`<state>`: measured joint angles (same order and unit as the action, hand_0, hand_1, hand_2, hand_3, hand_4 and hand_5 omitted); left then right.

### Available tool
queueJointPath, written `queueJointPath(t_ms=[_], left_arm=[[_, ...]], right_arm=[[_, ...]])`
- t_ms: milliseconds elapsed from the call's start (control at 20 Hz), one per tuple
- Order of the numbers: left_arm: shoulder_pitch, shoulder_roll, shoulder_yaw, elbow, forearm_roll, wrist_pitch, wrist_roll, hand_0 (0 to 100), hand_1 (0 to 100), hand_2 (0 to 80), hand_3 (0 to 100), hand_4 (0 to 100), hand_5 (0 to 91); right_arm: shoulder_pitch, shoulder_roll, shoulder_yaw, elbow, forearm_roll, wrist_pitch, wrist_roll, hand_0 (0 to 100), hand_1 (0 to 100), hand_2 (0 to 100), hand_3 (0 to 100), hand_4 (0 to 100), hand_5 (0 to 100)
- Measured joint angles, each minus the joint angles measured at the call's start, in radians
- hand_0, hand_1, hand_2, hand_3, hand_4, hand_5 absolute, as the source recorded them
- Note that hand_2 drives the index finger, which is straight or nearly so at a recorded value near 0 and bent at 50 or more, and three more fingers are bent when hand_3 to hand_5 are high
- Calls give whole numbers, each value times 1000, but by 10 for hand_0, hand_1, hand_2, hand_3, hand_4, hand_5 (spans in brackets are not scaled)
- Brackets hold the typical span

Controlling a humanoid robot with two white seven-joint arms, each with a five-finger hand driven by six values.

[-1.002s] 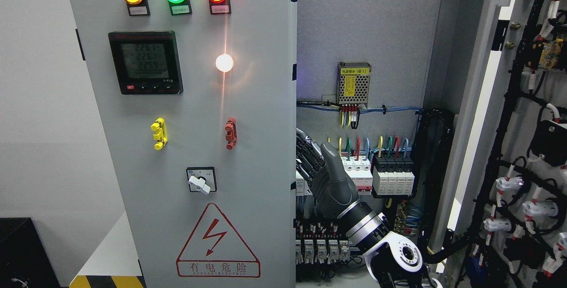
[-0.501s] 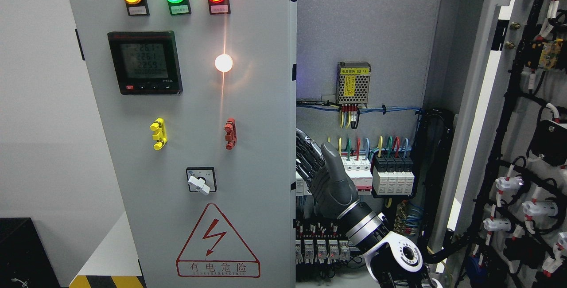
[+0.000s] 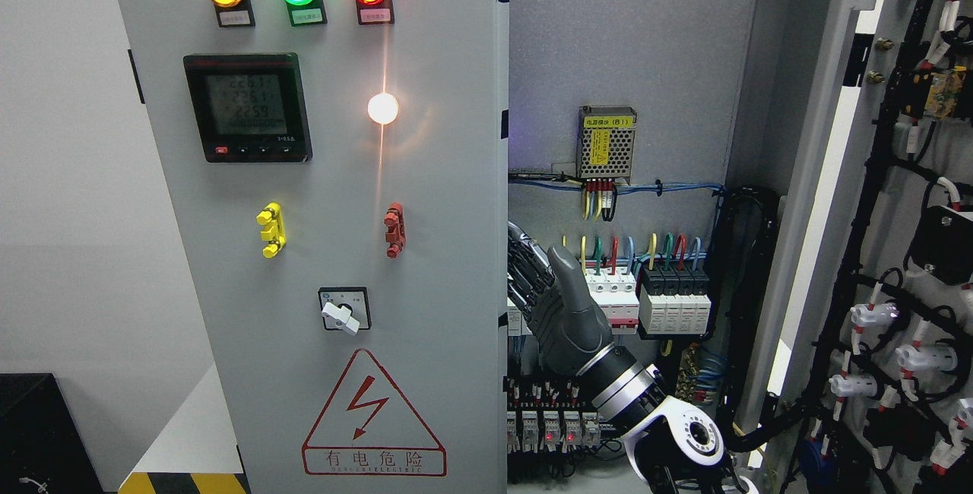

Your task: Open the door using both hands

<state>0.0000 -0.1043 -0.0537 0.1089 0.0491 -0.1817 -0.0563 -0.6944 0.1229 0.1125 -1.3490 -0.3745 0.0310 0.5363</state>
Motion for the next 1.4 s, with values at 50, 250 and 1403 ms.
queueJointPath(t_ms=[50, 250, 1403], left_arm=[[0, 0, 0, 0, 0, 0, 0, 0, 0, 0, 0, 0, 0], [0, 0, 0, 0, 0, 0, -3, 0, 0, 0, 0, 0, 0], [0, 0, 0, 0, 0, 0, 0, 0, 0, 0, 0, 0, 0]], right_arm=[[0, 0, 0, 0, 0, 0, 1, 193, 0, 0, 0, 0, 0], [-1, 0, 1, 0, -1, 0, 6, 193, 0, 0, 0, 0, 0], [6, -2, 30, -11, -14, -2, 36, 193, 0, 0, 0, 0, 0]])
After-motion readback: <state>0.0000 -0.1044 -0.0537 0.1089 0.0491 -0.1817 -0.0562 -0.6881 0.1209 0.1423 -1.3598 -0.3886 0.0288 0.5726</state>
